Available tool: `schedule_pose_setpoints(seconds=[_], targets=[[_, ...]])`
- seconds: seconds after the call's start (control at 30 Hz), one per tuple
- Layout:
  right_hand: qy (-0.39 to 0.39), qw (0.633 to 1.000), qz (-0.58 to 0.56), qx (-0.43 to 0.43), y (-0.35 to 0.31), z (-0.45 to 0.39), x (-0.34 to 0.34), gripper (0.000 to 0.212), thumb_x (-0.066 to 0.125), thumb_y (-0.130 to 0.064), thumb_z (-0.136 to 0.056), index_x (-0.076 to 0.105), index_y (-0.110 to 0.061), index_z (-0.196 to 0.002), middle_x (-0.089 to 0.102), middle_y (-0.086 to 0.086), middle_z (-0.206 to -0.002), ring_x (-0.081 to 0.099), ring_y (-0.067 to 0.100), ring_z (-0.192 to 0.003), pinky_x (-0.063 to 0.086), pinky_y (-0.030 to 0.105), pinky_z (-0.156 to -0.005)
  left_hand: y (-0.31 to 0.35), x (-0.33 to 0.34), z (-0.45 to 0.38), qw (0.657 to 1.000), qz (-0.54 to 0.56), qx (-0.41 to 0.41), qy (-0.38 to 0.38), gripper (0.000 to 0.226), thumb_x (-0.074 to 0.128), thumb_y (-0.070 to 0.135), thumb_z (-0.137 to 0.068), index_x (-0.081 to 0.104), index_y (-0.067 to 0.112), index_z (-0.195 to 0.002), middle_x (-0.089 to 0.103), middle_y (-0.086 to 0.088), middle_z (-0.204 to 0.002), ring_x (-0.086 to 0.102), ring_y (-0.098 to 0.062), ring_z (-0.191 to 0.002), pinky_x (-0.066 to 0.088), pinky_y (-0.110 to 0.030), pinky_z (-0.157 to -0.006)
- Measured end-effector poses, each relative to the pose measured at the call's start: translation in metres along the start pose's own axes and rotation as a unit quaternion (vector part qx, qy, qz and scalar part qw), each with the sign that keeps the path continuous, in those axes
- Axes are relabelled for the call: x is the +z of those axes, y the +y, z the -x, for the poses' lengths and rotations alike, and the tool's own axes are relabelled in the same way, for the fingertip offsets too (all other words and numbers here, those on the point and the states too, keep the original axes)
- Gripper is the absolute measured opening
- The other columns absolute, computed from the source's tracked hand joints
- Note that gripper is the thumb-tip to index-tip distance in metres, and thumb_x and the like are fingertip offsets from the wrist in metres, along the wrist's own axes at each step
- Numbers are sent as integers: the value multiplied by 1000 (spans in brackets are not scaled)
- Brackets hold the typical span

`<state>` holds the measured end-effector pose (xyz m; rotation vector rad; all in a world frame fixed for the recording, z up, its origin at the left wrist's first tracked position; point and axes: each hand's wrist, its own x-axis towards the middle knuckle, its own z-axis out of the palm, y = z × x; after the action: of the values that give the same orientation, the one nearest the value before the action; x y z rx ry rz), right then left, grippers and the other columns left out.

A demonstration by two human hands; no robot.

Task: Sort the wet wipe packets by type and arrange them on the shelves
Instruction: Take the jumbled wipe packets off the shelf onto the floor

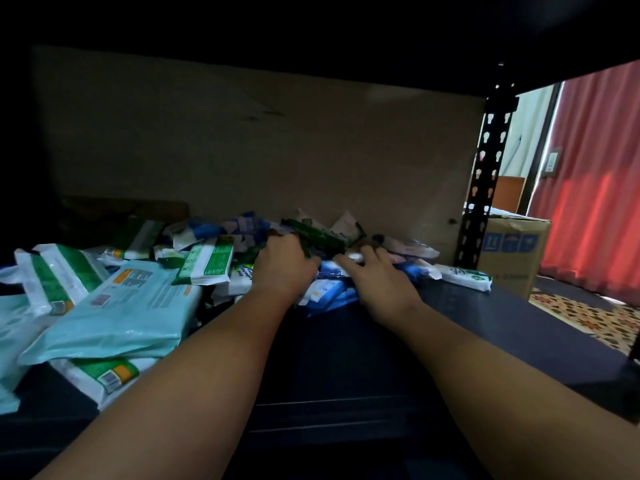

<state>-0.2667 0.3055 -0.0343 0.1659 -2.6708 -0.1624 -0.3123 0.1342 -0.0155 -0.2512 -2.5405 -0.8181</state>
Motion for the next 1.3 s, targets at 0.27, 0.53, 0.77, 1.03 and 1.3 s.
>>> schedule_pose_setpoints(seconds=[0.27,0.53,0.77,1.03,1.3], targets=[[17,1000,12,-6,4,2,-4,64,54,-6,-95,31,-28,-150,39,15,-138,35,36,-128,53,50,-85,5,-6,19,999,-15,-2,28,45,66,41,-83,61,13,-117,51,-15,-120,59,-40,-105,49,-41,-88],[42,999,9,21,4,17,-11,65,51,1,-91,34,-22,-149,37,15,-145,36,37,-129,52,46,-85,-13,-13,18,985,-145,54,-79,57,46,64,-93,40,38,-144,37,-13,-146,48,-39,-129,32,-50,-108],[36,999,4,33,1,25,-15,73,54,7,-87,33,-22,-150,31,13,-152,32,36,-132,53,44,-85,-31,-17,21,980,-127,152,-24,40,46,46,-97,51,33,-135,44,-15,-124,60,-41,-103,53,-48,-85],[58,998,11,26,6,27,-17,73,57,6,-86,35,-23,-148,33,14,-149,30,37,-136,55,48,-86,-20,-19,28,973,-94,201,67,32,52,40,-96,70,26,-119,43,-9,-124,63,-36,-89,46,-37,-69],[107,993,14,38,10,53,-49,61,55,-1,-89,41,-20,-146,39,15,-143,38,35,-131,52,44,-81,3,-36,54,967,47,219,119,46,45,47,-90,77,19,-108,49,-3,-112,58,-28,-58,55,-44,-63]])
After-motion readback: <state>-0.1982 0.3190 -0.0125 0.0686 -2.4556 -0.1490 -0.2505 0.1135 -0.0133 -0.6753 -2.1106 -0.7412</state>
